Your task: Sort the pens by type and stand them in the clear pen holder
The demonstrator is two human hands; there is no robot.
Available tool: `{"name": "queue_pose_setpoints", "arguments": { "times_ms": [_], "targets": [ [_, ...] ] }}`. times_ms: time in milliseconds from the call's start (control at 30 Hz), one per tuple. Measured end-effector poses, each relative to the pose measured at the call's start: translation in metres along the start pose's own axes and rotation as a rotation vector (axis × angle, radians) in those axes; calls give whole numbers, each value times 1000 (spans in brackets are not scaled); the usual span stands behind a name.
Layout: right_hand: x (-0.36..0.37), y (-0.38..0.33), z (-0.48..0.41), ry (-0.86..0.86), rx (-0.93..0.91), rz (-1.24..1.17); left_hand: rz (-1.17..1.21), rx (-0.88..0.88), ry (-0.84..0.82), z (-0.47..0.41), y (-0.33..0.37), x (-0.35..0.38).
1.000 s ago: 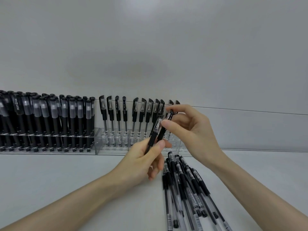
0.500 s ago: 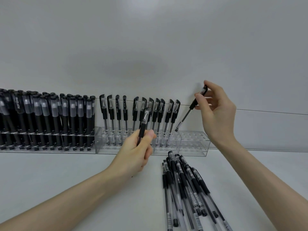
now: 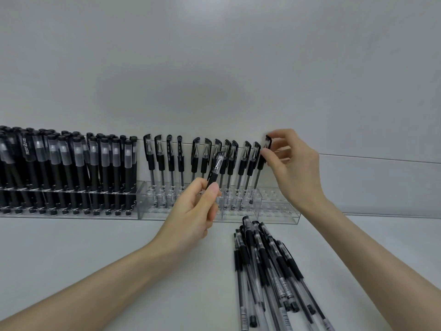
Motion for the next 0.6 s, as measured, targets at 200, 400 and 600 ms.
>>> {"name": "queue_pose_setpoints", "arguments": {
  "times_ms": [200, 400, 600],
  "targets": [
    [6, 5, 8, -114, 24, 112, 2, 17, 13, -2, -2, 0],
    [-10, -8, 11, -13, 34, 26, 12, 35, 8, -2, -5, 3],
    [7, -32, 44, -346, 221, -350, 32, 76, -145, 10, -1, 15]
  ]
}}
Point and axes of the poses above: each hand's wrist, its own z-axis away from the middle knuckle, its own x-axis out of the palm, y = z × x, the point moved 7 cm from there along -z, towards the middle knuckle, and after that the axes turned 12 degrees about y, right-handed, at the moved point
